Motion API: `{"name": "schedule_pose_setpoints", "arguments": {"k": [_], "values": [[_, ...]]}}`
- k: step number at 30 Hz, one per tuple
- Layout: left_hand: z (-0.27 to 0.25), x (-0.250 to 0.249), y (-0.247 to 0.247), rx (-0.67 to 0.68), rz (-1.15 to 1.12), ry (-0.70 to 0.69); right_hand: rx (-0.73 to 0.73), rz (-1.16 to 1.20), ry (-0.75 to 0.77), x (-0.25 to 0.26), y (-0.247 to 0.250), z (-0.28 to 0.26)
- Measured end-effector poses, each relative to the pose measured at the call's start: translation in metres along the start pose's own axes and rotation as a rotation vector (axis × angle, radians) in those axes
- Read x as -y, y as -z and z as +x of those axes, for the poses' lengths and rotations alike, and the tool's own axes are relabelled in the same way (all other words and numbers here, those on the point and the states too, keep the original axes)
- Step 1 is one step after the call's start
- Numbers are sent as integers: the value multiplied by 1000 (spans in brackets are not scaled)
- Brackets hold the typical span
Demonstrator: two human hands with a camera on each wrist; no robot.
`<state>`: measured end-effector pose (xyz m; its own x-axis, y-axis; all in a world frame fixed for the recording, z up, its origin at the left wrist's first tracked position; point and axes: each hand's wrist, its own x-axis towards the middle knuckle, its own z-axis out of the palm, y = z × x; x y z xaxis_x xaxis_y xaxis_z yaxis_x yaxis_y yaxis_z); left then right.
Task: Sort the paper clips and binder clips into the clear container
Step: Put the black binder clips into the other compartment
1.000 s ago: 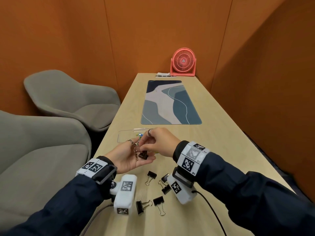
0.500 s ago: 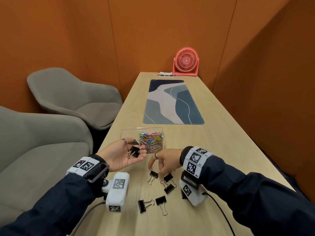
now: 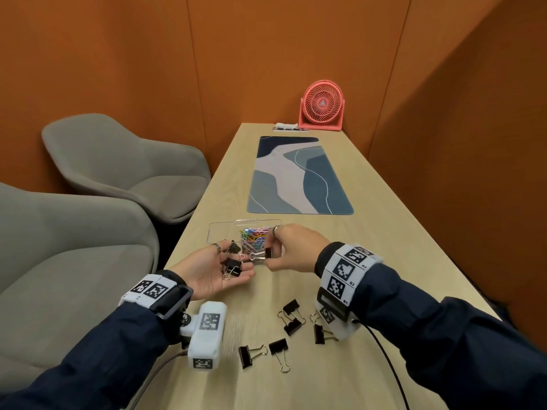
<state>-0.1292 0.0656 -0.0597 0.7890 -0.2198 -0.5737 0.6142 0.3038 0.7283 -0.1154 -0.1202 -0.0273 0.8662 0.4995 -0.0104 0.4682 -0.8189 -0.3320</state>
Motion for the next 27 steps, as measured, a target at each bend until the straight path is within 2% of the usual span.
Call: {"name": "schedule_pose_setpoints", "arguments": {"k": [3, 7, 13, 17, 19, 21, 25, 27], "values": [[1, 2, -10, 30, -60, -7, -98, -46, 35, 10, 2, 4], [1, 3, -19, 116, -125, -2, -51, 4, 87, 17, -8, 10], [-2, 0, -17, 76, -127, -11, -97, 128, -3, 0, -6, 3], [-5, -3, -10, 20, -35, -47, 181, 49, -63, -18, -8, -3], [-6, -6, -6, 18, -15, -61, 268, 25, -85, -22, -11, -7], [-8, -11, 1, 16, -19, -89, 218, 20, -95, -25, -14, -7], [-19, -24, 5, 28, 22, -146, -51, 110, -144, -24, -11, -1], [-25, -31, 6, 17, 39, -173, -129, 115, -157, -20, -9, 3]]}}
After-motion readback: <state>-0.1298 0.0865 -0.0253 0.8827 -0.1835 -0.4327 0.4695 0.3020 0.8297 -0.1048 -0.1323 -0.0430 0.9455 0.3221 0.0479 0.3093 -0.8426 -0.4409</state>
